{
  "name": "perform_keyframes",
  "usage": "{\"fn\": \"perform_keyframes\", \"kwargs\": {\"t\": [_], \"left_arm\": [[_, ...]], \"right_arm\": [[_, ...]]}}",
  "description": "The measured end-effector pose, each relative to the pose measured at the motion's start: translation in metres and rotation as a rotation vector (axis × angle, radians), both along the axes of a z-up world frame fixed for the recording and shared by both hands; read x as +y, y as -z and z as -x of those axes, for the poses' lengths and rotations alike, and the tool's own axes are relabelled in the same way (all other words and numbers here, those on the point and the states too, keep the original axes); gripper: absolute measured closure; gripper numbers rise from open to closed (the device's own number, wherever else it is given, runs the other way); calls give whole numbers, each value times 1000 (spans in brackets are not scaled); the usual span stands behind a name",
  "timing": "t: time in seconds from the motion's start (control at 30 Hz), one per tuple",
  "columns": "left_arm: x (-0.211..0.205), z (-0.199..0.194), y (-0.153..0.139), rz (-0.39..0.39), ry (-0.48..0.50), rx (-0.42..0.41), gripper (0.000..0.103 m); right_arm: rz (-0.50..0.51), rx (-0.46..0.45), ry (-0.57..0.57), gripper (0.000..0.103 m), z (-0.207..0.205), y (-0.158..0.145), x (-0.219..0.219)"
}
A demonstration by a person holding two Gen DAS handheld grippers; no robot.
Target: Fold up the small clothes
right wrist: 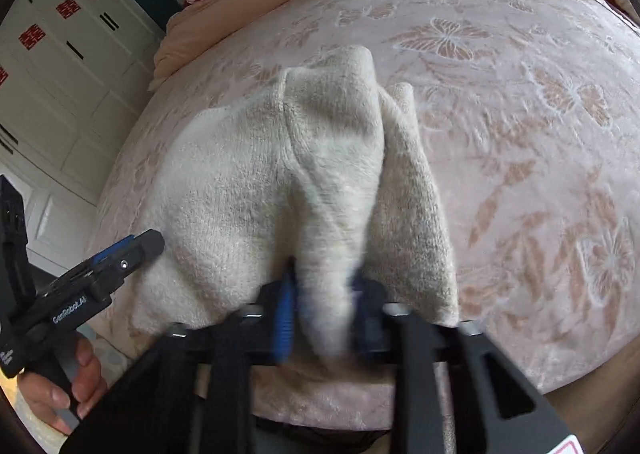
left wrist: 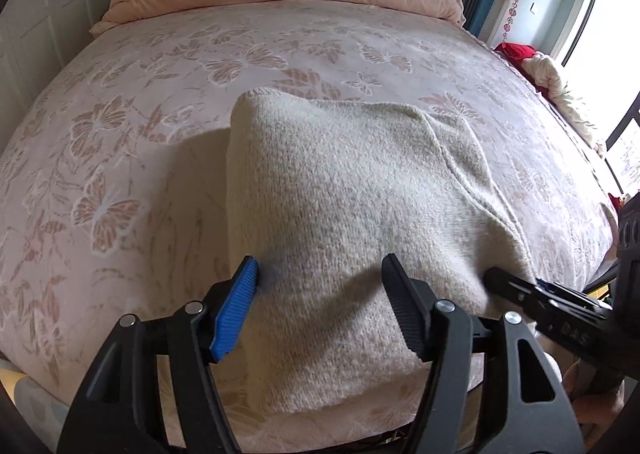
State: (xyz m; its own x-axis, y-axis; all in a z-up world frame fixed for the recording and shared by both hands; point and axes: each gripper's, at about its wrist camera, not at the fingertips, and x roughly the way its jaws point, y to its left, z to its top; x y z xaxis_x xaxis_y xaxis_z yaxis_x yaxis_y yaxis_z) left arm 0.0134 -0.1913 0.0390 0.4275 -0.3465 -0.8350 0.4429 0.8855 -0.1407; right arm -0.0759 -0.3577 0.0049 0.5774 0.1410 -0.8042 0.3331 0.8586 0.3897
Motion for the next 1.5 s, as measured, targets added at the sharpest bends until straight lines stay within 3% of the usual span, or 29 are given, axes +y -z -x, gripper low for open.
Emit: {"fn": "perform_keyframes", "kwargs": {"t": [0.17,0.23,0.3,0.33,0.4,0.43,0.53,0.57,0.63,0.67,0.77,0.83,1.0,1.03,1.1,1.13,1.17,1.27,1.5], "left_arm": [[2,3,1,-12,7,6,41],[1,5,4,-23,10,7,41],[-1,6,10,-42,9,8,39],[-1,6,12,-46,9,11,37],[3,6,11,-33,6,14,35],[9,4,8,3,-1,30,31],[37,-7,1,129,-76,86,16],[43,-11,2,144,-95,97,14],[56,-24,13,182,-136,161,13],[61,-32,26,204,-159,231,13],[67,-44,56,330,-174,405,12],[64,-48,71,372,-172,469,7],[41,-58,74,334,-123,437,5],[36,-60,73,347,-100,450,8],[28,-61,70,340,-87,469,17],[25,-60,66,320,-82,462,32],[25,-59,62,314,-70,453,45],[30,-46,39,329,-23,423,56],[46,28,-32,337,154,391,56]], "right_arm": [[-4,-128,52,87,24,-39,-13],[5,-90,49,87,25,-30,-16],[-8,31,24,86,15,9,-19],[-27,44,23,86,15,22,-20],[-68,-1,41,82,21,12,-24],[-69,-17,46,73,24,3,-25],[26,-89,109,26,34,-30,-32],[62,-102,115,21,35,-34,-33],[92,-76,105,19,29,-27,-37],[57,-20,89,19,21,-13,-42],[-184,50,74,18,6,31,-53],[-264,48,89,16,3,46,-53],[-315,-2,97,16,-7,47,-53],[-323,-7,94,21,-14,47,-53],[-353,-5,96,46,-18,46,-53],[-393,-14,108,59,-18,45,-53],[-397,-23,115,64,-17,40,-52],[-366,-65,103,67,-5,5,-40],[-208,-112,54,68,81,-99,4]]}}
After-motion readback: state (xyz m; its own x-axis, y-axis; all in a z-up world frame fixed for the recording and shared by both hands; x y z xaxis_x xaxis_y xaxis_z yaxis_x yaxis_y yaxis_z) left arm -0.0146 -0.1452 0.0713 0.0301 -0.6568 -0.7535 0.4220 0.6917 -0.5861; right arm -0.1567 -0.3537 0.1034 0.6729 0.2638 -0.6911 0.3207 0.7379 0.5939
